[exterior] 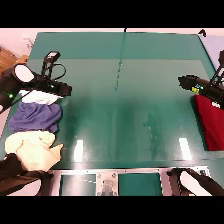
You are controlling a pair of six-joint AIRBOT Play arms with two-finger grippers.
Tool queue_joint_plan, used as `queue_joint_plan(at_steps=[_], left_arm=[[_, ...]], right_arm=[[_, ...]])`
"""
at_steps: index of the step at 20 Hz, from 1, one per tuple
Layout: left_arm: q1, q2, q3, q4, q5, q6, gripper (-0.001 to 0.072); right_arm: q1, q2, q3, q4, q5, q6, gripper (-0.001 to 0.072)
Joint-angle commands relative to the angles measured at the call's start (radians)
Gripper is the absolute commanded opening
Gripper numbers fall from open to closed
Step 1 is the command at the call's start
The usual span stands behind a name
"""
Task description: Fold the shirts.
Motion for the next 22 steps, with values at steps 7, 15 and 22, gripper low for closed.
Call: queue_joint_plan(at_steps=[7,15,22], left_arm=[[0.0,0.0,0.0,0.0,0.001,0.0,0.0029],[0.0,0.0,0.0,-0.015,0.001,0.0,0.0029],[0.0,-0.001,0.0,-0.086,0.079,0.0,0.0029]], right_arm=[[0.001,0.0,-0.005,0.004,0.0,0.0,0.0013],[0.001,0.0,-0.005,0.004,0.0,0.0,0.0012],[0.001,0.0,-0.005,0.016,-0.002,0.001,0.0013]])
